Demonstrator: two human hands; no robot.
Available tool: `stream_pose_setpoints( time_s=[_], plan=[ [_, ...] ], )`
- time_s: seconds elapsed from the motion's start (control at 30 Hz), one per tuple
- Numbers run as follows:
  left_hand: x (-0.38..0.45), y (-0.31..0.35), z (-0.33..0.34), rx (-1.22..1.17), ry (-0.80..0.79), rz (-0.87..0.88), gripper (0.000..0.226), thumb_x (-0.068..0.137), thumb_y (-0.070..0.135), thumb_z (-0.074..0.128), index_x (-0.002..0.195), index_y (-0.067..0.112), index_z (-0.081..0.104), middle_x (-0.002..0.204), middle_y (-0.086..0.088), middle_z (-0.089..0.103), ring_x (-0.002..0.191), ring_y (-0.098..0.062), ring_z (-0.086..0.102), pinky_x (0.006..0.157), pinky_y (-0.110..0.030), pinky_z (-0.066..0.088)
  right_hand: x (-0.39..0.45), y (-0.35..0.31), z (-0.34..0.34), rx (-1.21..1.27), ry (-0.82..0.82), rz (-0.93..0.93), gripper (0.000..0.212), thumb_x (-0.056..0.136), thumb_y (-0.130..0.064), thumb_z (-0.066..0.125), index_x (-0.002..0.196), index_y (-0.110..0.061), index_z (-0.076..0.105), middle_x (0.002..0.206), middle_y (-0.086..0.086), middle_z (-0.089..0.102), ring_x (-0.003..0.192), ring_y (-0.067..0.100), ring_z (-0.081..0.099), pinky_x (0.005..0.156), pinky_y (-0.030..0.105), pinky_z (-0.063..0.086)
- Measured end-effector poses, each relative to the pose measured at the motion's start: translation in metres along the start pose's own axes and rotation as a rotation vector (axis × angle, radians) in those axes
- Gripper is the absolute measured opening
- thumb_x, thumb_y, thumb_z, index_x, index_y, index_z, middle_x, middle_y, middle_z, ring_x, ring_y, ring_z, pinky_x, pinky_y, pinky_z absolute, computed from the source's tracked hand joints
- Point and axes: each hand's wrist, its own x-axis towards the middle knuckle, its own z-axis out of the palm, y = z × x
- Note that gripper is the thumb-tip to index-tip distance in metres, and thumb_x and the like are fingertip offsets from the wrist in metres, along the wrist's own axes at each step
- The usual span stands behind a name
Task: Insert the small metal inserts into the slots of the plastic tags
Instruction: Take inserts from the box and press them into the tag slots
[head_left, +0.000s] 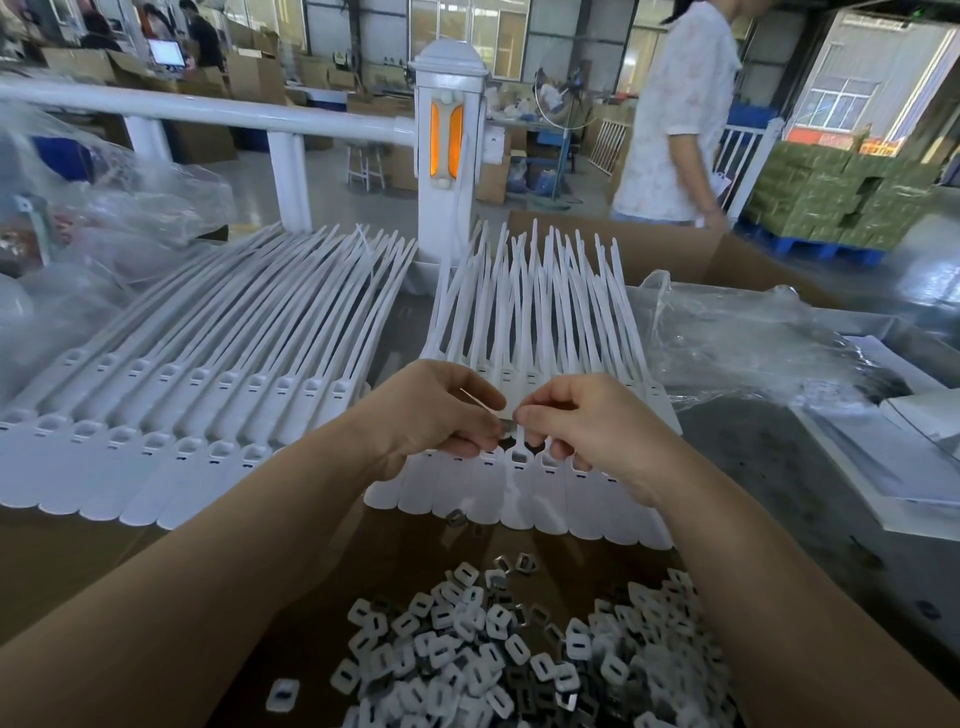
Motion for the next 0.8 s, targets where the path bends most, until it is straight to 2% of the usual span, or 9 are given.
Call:
stream_pose_setpoints(
  time_s=[0.2,0.3,0.4,0.5,0.67,0.8],
  plan=[
    [-0.001,0.001,0.004,0.072,0.006,0.076,0.023,0.079,0.001,0.076,0.097,0.013,0.068,0.081,-0.005,0.076,0.072,-0.013,0.073,0.062,-0.016,0.054,0.0,0.0,0.002,-0.032,-0.039,0.008,0.007,0.092,-0.022,0.068,0.086,-0.024,0.071,0.067,-0.006,0.069,0.051,-0.002,0.056,0.045,0.013,0.04],
    [-0.001,0.0,0.009,0.24,0.048,0.139,0.02,0.081,0.009,0.077,0.094,0.021,0.069,0.08,0.001,0.075,0.076,-0.013,0.072,0.066,-0.018,0.057,0.001,0.0,-0.002,-0.083,-0.033,0.063,0.006,0.091,-0.021,0.068,0.085,-0.021,0.071,0.059,-0.009,0.065,0.046,-0.003,0.053,0.046,0.015,0.04],
    [0.0,-0.004,0.012,0.457,0.103,0.2,0.016,0.082,0.018,0.078,0.09,0.029,0.069,0.079,0.007,0.071,0.072,-0.005,0.067,0.069,-0.02,0.056,0.001,0.002,-0.011,-0.162,-0.019,0.152,0.012,0.088,-0.016,0.067,0.085,-0.006,0.073,0.06,-0.001,0.062,0.045,0.005,0.049,0.047,0.019,0.04],
    [0.001,-0.007,0.013,0.5,0.077,0.195,0.012,0.082,0.023,0.078,0.09,0.027,0.071,0.076,0.009,0.067,0.066,-0.003,0.062,0.064,-0.019,0.052,0.001,0.003,-0.015,-0.212,-0.03,0.235,0.022,0.085,-0.015,0.069,0.088,0.007,0.072,0.06,0.004,0.055,0.046,0.012,0.041,0.041,0.02,0.032],
    [0.003,-0.01,0.012,0.534,0.05,0.195,0.009,0.082,0.02,0.079,0.086,0.026,0.073,0.068,0.012,0.061,0.054,0.003,0.052,0.055,-0.014,0.042,0.001,0.001,-0.013,-0.287,-0.063,0.279,0.019,0.085,-0.018,0.072,0.083,0.002,0.074,0.056,0.002,0.054,0.043,0.012,0.04,0.038,0.016,0.03],
    [0.005,-0.011,0.01,0.524,0.032,0.197,0.009,0.082,0.019,0.078,0.086,0.025,0.074,0.067,0.012,0.061,0.052,0.006,0.052,0.053,-0.012,0.041,0.0,0.0,-0.013,-0.301,-0.094,0.297,0.02,0.084,-0.02,0.073,0.086,0.0,0.074,0.059,0.002,0.054,0.047,0.013,0.04,0.04,0.018,0.03]
  ],
)
